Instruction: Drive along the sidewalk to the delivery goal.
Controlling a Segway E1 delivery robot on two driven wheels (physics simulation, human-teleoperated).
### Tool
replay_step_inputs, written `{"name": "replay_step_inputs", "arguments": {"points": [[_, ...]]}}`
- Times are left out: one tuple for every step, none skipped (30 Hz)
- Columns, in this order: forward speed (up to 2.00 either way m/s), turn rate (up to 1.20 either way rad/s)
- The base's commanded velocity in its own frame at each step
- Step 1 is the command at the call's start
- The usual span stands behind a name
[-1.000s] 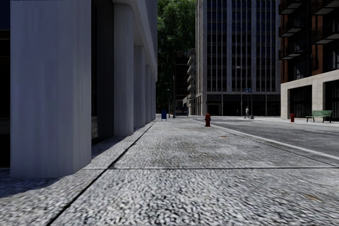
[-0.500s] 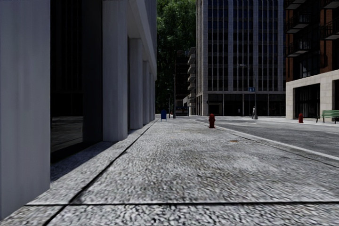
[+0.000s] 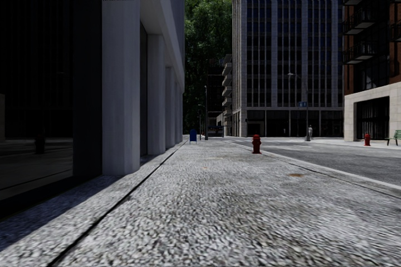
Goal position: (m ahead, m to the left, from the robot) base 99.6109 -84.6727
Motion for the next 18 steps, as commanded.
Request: {"name": "replay_step_inputs", "arguments": {"points": [[2.00, 0.00], [2.00, 0.00], [2.00, 0.00], [2.00, 0.00], [2.00, 0.00], [2.00, 0.00], [2.00, 0.00], [2.00, 0.00], [2.00, 0.00], [2.00, 0.00], [2.00, 0.00], [2.00, 0.00], [2.00, 0.00], [2.00, 0.00], [2.00, 0.00], [2.00, 0.00], [2.00, 0.00], [2.00, 0.00]]}}
